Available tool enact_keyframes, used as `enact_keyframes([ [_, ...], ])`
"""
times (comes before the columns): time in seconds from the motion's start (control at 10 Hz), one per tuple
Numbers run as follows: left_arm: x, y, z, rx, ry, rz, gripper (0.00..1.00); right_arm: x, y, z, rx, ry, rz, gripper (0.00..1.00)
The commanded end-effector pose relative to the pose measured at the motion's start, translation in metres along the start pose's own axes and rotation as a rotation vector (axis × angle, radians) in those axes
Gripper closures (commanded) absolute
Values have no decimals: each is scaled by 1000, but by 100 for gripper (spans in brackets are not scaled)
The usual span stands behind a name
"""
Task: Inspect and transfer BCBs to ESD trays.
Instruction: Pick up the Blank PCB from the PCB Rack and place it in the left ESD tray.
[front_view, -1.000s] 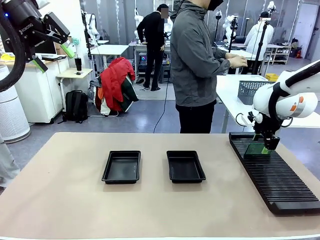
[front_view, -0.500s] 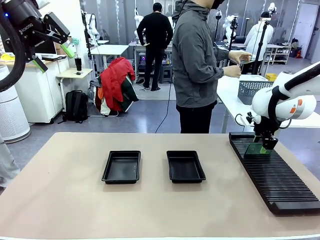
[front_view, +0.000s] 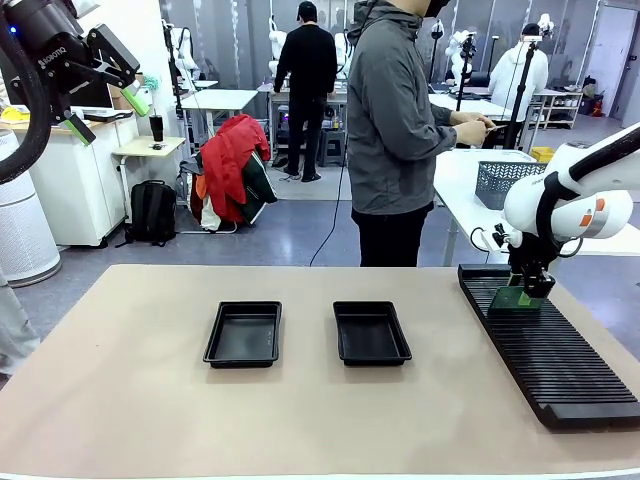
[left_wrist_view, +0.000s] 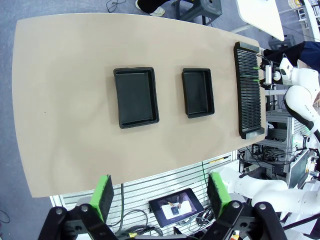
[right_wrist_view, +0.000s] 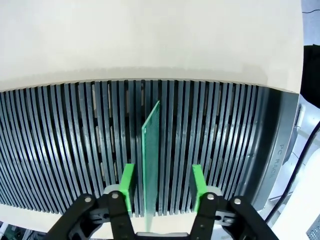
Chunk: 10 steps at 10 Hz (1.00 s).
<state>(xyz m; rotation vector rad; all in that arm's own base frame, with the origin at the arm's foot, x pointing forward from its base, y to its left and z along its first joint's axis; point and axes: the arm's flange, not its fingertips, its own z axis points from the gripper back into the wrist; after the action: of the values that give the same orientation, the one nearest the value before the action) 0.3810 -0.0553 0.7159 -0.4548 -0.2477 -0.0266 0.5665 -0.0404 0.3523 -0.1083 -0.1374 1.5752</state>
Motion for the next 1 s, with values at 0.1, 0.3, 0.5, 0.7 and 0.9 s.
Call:
enact_keyframes([
  [0.1,0,0,0,0,-3,-3,0,0,7,-1,-25,39,-10,52],
  [0.3,0,0,0,0,-3,-3,0,-1,9,-1,-37,34,-4,59],
  [0.5,0,0,0,0,-3,-3,0,-3,9,-1,-38,22,0,66],
  [0.7,0,0,0,0,-3,-3,0,-2,9,-1,-35,21,-8,73],
  [0.9,0,0,0,0,-3,-3,0,-3,10,0,-34,20,-11,79],
])
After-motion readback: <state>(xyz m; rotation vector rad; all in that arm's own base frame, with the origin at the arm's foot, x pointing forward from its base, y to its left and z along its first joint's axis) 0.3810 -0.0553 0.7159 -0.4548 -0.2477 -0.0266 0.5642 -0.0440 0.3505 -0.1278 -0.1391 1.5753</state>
